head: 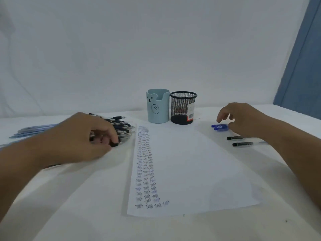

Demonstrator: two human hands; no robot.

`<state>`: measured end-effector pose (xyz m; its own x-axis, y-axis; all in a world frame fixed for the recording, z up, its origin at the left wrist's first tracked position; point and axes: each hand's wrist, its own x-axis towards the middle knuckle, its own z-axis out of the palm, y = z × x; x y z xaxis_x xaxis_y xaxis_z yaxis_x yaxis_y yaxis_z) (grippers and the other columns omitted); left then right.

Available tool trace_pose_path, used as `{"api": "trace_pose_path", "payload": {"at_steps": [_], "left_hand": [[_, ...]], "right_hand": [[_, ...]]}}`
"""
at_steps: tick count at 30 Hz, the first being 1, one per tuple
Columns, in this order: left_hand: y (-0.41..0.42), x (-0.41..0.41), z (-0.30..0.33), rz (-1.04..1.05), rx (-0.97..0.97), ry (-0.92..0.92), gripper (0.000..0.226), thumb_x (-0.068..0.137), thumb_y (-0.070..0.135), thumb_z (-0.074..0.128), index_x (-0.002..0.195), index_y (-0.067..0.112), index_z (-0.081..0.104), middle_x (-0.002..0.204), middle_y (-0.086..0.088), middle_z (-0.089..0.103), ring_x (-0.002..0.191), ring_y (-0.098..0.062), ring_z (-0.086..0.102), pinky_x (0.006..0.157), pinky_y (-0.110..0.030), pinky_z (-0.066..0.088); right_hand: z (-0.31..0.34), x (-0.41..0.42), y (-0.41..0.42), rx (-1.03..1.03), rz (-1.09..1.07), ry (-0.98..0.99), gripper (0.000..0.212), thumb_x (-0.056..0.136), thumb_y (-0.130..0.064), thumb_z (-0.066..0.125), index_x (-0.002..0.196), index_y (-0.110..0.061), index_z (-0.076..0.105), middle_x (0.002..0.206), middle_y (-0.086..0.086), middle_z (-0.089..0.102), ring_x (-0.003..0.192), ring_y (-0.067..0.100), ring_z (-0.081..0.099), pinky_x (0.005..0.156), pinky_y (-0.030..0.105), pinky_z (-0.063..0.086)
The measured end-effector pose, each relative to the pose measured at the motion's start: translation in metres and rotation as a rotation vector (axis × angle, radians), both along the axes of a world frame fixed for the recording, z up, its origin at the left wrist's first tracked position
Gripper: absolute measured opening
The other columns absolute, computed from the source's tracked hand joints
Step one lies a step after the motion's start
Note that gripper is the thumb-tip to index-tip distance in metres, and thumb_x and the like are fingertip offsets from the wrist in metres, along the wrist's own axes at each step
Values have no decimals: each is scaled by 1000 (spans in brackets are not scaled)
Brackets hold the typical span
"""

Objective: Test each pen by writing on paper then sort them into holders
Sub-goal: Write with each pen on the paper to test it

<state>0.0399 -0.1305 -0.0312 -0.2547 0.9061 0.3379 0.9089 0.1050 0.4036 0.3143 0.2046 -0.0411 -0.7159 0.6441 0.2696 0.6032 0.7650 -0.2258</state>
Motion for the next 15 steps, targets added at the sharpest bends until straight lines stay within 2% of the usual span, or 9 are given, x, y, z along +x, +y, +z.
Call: {"api": "trace_pose_path", "payload": {"at_steps": [4, 7, 12, 15], "left_hand": [[-20, -26, 18, 145, -287, 48, 26, 70, 27, 89, 80, 44, 73, 73, 15, 68, 66, -9, 61, 65, -24, 50], [-27, -32, 19, 195, -398, 29, 20, 68, 34, 91, 77, 40, 74, 72, 19, 68, 65, -3, 60, 62, -16, 47], [-24, -34, 15, 225, -372, 53, 13, 75, 29, 87, 71, 38, 77, 72, 16, 71, 72, -7, 66, 71, -23, 51], [-24, -33, 16, 227, -211, 21, 11, 83, 24, 79, 74, 30, 76, 73, 10, 73, 71, -11, 67, 71, -28, 52]], "right_hand": [[-8, -28, -48, 89, 355, 98, 40, 83, 4, 65, 90, -36, 66, 93, -21, 59, 88, 5, 58, 75, 13, 42], [-13, -52, -89, 104, 599, 96, 27, 86, -7, 70, 91, -34, 71, 89, -22, 64, 84, 3, 60, 78, 18, 47], [-3, -78, -136, 32, 763, -51, 15, 93, -20, 65, 95, -32, 73, 89, -23, 66, 91, 3, 61, 79, 14, 46], [0, -92, -146, -2, 783, -129, 15, 94, -19, 63, 97, -29, 74, 89, -19, 68, 86, 4, 62, 75, 11, 44]]}}
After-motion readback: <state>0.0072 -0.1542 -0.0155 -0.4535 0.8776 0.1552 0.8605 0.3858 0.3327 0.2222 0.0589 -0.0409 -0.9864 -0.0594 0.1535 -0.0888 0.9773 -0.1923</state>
